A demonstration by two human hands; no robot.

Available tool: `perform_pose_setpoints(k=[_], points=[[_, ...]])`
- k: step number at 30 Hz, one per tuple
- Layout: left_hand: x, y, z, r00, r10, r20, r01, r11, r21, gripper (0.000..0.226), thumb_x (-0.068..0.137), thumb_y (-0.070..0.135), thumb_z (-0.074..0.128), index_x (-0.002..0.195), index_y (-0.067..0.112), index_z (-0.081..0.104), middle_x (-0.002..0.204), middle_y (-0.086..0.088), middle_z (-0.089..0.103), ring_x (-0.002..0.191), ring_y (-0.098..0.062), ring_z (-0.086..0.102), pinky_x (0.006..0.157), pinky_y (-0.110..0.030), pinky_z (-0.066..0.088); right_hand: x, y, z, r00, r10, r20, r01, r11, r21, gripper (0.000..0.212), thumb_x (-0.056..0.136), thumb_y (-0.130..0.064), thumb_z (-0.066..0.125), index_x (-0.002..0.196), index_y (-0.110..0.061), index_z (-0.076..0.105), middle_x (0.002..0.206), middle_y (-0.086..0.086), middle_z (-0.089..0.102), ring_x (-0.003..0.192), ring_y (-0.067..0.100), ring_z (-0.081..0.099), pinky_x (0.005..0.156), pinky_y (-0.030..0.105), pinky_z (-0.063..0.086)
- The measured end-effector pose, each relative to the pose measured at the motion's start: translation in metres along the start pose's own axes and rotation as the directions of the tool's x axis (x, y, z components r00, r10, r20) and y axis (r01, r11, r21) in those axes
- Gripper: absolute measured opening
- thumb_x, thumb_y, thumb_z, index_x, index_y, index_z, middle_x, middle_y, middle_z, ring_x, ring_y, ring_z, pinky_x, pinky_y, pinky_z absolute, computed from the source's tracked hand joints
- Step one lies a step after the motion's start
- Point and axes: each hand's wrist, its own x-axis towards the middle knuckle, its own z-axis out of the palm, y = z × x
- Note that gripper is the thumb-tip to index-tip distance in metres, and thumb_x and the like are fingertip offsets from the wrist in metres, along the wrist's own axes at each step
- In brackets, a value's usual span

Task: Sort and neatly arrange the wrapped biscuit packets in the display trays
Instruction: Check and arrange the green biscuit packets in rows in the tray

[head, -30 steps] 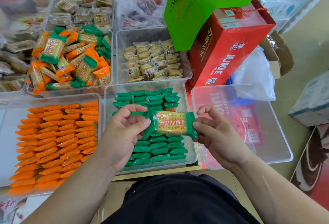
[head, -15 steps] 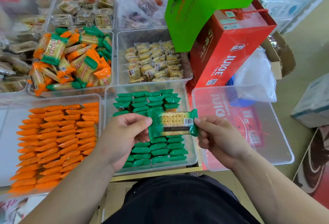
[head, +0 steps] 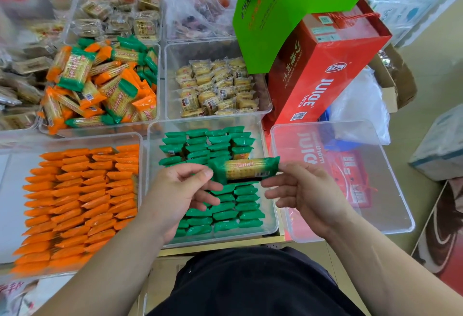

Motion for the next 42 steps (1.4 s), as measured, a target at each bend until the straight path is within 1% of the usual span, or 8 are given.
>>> perform_pose_setpoints(k=[4, 8, 16, 20, 25, 30, 39, 42], points=[[0.008, -0.002, 0.005, 0.999, -0.029, 0.023, 0.03, 0.999, -0.043, 0.029, 0.102, 0.034, 0.05, 0.105, 0.012, 0.07, 0.093, -0.006, 0.078, 0.081, -0.025, 0.076, 0.073, -0.038, 0.058, 0.004, 0.001, 0.001, 1.0, 0.016, -0.021, -0.016, 1.0, -0.003, 0.036, 0.101, -0.035, 0.054, 0.104, -0.003, 0.069, 0.095, 0.02, 0.075, 0.079, 0.032, 0.073, 0.052, 0.027, 0.05], [0.032, -0.019, 0.019, 0.998, 0.048, -0.026, -0.044, 0.989, 0.144, 0.007, 0.086, 0.014, 0.077, 0.092, 0.016, 0.074, 0.085, 0.0, 0.077, 0.08, -0.016, 0.073, 0.07, -0.026, 0.06, 0.018, 0.015, -0.002, 0.992, -0.074, -0.105, 0.058, 0.988, -0.145, 0.008, 0.092, -0.008, 0.07, 0.096, -0.006, 0.063, 0.094, 0.015, 0.076, 0.083, 0.031, 0.074, 0.057, 0.028, 0.052], [0.101, -0.033, 0.035, 0.963, 0.24, 0.125, -0.27, 0.821, 0.503, 0.02, 0.084, 0.019, 0.079, 0.09, 0.027, 0.062, 0.08, 0.012, 0.073, 0.068, 0.002, 0.062, 0.065, -0.011, 0.044, 0.059, 0.027, -0.016, 0.956, -0.275, -0.106, 0.221, 0.906, -0.361, 0.027, 0.091, -0.005, 0.07, 0.117, -0.013, 0.07, 0.095, -0.002, 0.076, 0.087, 0.017, 0.071, 0.07, 0.024, 0.055], [0.142, -0.032, 0.038, 0.917, 0.366, 0.16, -0.359, 0.58, 0.731, 0.022, 0.091, 0.025, 0.071, 0.113, 0.023, 0.071, 0.093, 0.01, 0.061, 0.083, -0.014, 0.057, 0.076, -0.029, 0.045, 0.076, 0.016, -0.022, 0.83, -0.557, -0.002, 0.402, 0.601, -0.691, 0.028, 0.089, -0.007, 0.072, 0.113, -0.02, 0.071, 0.094, -0.014, 0.069, 0.078, 0.003, 0.063, 0.069, 0.017, 0.051], [0.176, -0.033, 0.052, 0.915, 0.282, 0.289, -0.331, 0.115, 0.937, 0.033, 0.091, 0.048, 0.063, 0.122, 0.035, 0.067, 0.11, -0.002, 0.056, 0.108, -0.027, 0.052, 0.09, -0.041, 0.045, 0.092, 0.018, -0.024, 0.681, -0.632, 0.369, 0.557, 0.12, -0.822, 0.025, 0.088, -0.007, 0.071, 0.112, -0.012, 0.071, 0.102, 0.002, 0.067, 0.087, 0.021, 0.061, 0.073, 0.036, 0.055], [0.188, -0.038, 0.063, 0.889, 0.309, 0.338, -0.378, 0.076, 0.923, 0.024, 0.088, 0.04, 0.066, 0.11, 0.034, 0.076, 0.096, -0.001, 0.051, 0.099, -0.029, 0.049, 0.082, -0.04, 0.038, 0.107, 0.031, -0.026, 0.597, -0.588, 0.546, 0.59, -0.14, -0.795, 0.034, 0.08, 0.005, 0.076, 0.11, -0.012, 0.073, 0.096, 0.003, 0.067, 0.084, 0.026, 0.059, 0.064, 0.036, 0.055], [0.201, -0.05, 0.062, 0.869, 0.372, 0.326, -0.401, 0.143, 0.905, 0.017, 0.09, 0.033, 0.071, 0.103, 0.024, 0.08, 0.095, 0.002, 0.058, 0.096, -0.027, 0.05, 0.084, -0.042, 0.039, 0.126, 0.027, -0.026, 0.646, -0.52, 0.559, 0.614, -0.082, -0.785, 0.026, 0.086, -0.004, 0.076, 0.109, -0.015, 0.075, 0.09, 0.004, 0.064, 0.077, 0.025, 0.055, 0.06, 0.038, 0.053], [0.201, -0.049, 0.064, 0.862, 0.343, 0.374, -0.409, 0.033, 0.912, 0.024, 0.092, 0.043, 0.066, 0.103, 0.023, 0.077, 0.099, 0.003, 0.054, 0.102, -0.025, 0.048, 0.092, -0.043, 0.036, 0.126, 0.026, -0.027, 0.657, -0.493, 0.569, 0.608, -0.099, -0.788, 0.031, 0.082, -0.001, 0.079, 0.108, -0.017, 0.075, 0.089, 0.005, 0.065, 0.077, 0.027, 0.058, 0.06, 0.037, 0.054]])
